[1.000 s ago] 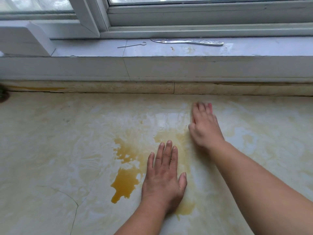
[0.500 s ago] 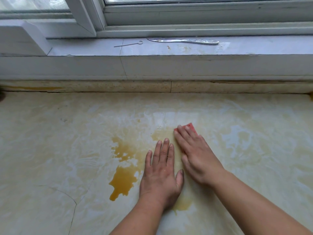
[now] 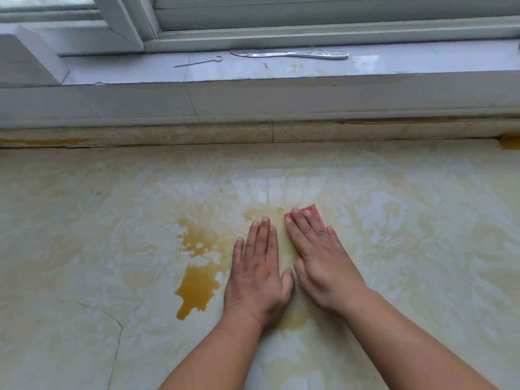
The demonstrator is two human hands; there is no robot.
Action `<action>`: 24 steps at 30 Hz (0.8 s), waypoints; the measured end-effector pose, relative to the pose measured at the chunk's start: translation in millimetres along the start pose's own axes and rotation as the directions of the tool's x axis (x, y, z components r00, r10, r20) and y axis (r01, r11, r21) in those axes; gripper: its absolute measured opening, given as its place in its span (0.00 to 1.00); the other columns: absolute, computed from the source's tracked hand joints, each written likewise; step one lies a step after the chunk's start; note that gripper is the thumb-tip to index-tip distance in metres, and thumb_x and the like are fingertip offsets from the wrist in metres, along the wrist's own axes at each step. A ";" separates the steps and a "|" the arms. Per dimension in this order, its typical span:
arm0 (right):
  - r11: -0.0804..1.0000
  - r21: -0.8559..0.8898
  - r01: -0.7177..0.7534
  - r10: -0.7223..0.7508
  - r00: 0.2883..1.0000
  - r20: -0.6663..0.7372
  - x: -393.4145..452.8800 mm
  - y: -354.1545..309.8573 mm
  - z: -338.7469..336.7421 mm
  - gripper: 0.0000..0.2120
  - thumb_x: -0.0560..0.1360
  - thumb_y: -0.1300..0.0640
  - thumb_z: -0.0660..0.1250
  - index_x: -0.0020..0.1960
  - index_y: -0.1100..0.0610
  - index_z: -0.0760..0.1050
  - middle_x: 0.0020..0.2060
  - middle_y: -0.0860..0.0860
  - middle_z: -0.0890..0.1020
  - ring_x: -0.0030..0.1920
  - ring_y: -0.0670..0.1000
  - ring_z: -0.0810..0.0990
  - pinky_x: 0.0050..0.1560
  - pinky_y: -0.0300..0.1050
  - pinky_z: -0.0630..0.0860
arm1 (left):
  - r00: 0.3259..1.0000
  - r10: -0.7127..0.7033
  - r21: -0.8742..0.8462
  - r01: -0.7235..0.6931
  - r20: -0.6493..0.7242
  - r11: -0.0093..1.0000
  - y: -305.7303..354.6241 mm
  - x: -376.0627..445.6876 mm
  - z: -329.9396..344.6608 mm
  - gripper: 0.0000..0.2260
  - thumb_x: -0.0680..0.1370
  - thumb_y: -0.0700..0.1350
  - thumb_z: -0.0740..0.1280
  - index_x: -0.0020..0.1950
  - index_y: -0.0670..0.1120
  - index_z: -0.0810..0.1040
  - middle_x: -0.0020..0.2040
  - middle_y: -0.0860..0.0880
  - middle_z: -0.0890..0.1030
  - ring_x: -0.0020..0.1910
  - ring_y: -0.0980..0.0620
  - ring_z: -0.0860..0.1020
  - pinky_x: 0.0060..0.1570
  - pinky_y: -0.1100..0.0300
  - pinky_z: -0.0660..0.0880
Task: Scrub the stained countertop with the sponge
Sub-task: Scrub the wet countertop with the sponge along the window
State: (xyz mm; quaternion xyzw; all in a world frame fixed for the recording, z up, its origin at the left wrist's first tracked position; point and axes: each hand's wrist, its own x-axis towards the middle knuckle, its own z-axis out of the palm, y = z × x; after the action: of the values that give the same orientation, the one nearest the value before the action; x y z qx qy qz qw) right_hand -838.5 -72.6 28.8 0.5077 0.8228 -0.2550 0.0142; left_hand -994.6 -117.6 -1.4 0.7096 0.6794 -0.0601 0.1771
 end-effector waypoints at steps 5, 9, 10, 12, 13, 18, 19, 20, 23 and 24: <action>0.998 -0.027 -0.059 0.060 0.998 0.028 -96.8 18.0 21.5 0.40 0.77 0.54 0.55 0.81 0.43 0.36 0.79 0.38 0.34 0.79 0.44 0.32 0.78 0.44 0.37 | 1.000 -0.013 0.023 0.013 0.008 1.000 0.6 -0.1 -0.3 0.40 0.74 0.62 0.34 0.82 0.45 0.29 0.80 0.49 0.22 0.79 0.51 0.24 0.80 0.46 0.32; 0.992 0.016 -0.127 0.126 0.992 0.004 -140.0 19.7 39.3 0.40 0.71 0.52 0.56 0.82 0.49 0.52 0.82 0.45 0.51 0.81 0.50 0.50 0.75 0.49 0.51 | 1.000 -0.021 0.024 0.020 0.003 1.000 1.2 -0.6 0.6 0.40 0.74 0.62 0.35 0.83 0.45 0.30 0.80 0.48 0.23 0.80 0.50 0.25 0.80 0.46 0.33; 0.992 0.016 -0.123 0.123 0.992 -0.018 -135.2 20.3 40.8 0.39 0.72 0.52 0.54 0.83 0.49 0.50 0.82 0.44 0.49 0.82 0.50 0.47 0.76 0.49 0.51 | 1.000 -0.022 0.020 0.022 0.002 1.000 1.4 -0.3 0.1 0.41 0.74 0.62 0.35 0.83 0.45 0.31 0.81 0.48 0.24 0.80 0.50 0.25 0.81 0.45 0.33; 0.993 0.016 -0.116 0.117 0.991 -0.065 -110.2 19.1 32.5 0.37 0.75 0.51 0.49 0.83 0.48 0.42 0.81 0.43 0.39 0.80 0.48 0.35 0.79 0.49 0.44 | 1.000 -0.025 0.022 0.025 -0.002 0.999 1.9 -0.4 0.1 0.41 0.74 0.62 0.34 0.83 0.45 0.31 0.81 0.48 0.24 0.80 0.50 0.26 0.81 0.45 0.33; 0.991 0.025 -0.129 0.131 0.988 -0.085 -91.5 18.6 25.8 0.36 0.76 0.50 0.47 0.82 0.48 0.38 0.80 0.42 0.35 0.79 0.47 0.30 0.79 0.50 0.41 | 1.000 -0.028 0.024 0.028 -0.001 0.999 1.7 -0.5 0.1 0.41 0.74 0.62 0.34 0.83 0.45 0.31 0.81 0.49 0.24 0.80 0.51 0.26 0.81 0.46 0.33; 0.979 0.043 -0.197 0.200 0.974 -0.103 -35.3 18.8 7.2 0.36 0.80 0.54 0.51 0.82 0.48 0.35 0.79 0.42 0.32 0.77 0.44 0.28 0.80 0.53 0.39 | 0.999 -0.035 0.025 0.035 -0.005 0.999 3.0 -1.5 -0.2 0.41 0.73 0.63 0.34 0.84 0.46 0.32 0.81 0.50 0.25 0.80 0.52 0.26 0.80 0.47 0.33; 0.981 0.041 -0.188 0.191 0.976 -0.101 -44.3 18.5 10.3 0.36 0.80 0.53 0.50 0.82 0.48 0.35 0.79 0.42 0.32 0.77 0.44 0.27 0.80 0.53 0.39 | 0.999 -0.036 0.023 0.036 -0.004 0.999 2.7 -1.4 -0.4 0.41 0.73 0.63 0.34 0.83 0.46 0.32 0.81 0.50 0.25 0.80 0.52 0.26 0.81 0.47 0.33; 0.984 0.035 -0.174 0.177 0.979 -0.097 -59.8 17.6 14.9 0.36 0.79 0.53 0.49 0.81 0.48 0.34 0.79 0.42 0.31 0.77 0.44 0.27 0.80 0.51 0.38 | 0.999 -0.037 0.020 0.037 -0.005 0.999 2.2 -1.6 -0.6 0.41 0.73 0.63 0.34 0.83 0.46 0.31 0.81 0.50 0.25 0.80 0.52 0.26 0.81 0.47 0.33; 0.991 -0.008 -0.132 0.131 0.988 -0.080 -122.6 20.9 30.3 0.37 0.76 0.51 0.47 0.82 0.47 0.36 0.80 0.41 0.34 0.79 0.45 0.30 0.79 0.47 0.39 | 1.000 -0.031 0.014 0.030 0.001 0.999 1.5 -1.9 -1.7 0.39 0.76 0.62 0.37 0.83 0.45 0.31 0.81 0.49 0.25 0.80 0.51 0.26 0.81 0.46 0.34; 0.991 -0.018 -0.132 0.131 0.989 -0.075 -141.7 25.9 34.3 0.37 0.75 0.51 0.47 0.82 0.46 0.38 0.80 0.41 0.36 0.79 0.46 0.33 0.79 0.47 0.41 | 1.000 -0.030 0.014 0.030 0.005 0.999 0.8 -2.3 -2.0 0.39 0.77 0.62 0.38 0.83 0.45 0.31 0.81 0.49 0.25 0.80 0.51 0.26 0.81 0.46 0.34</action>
State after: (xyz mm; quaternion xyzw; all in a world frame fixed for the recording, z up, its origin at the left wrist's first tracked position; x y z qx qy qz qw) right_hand -756.1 -195.7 28.5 0.5696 0.7904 -0.2253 0.0064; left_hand -994.2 -119.1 1.3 0.7005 0.6889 -0.0693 0.1729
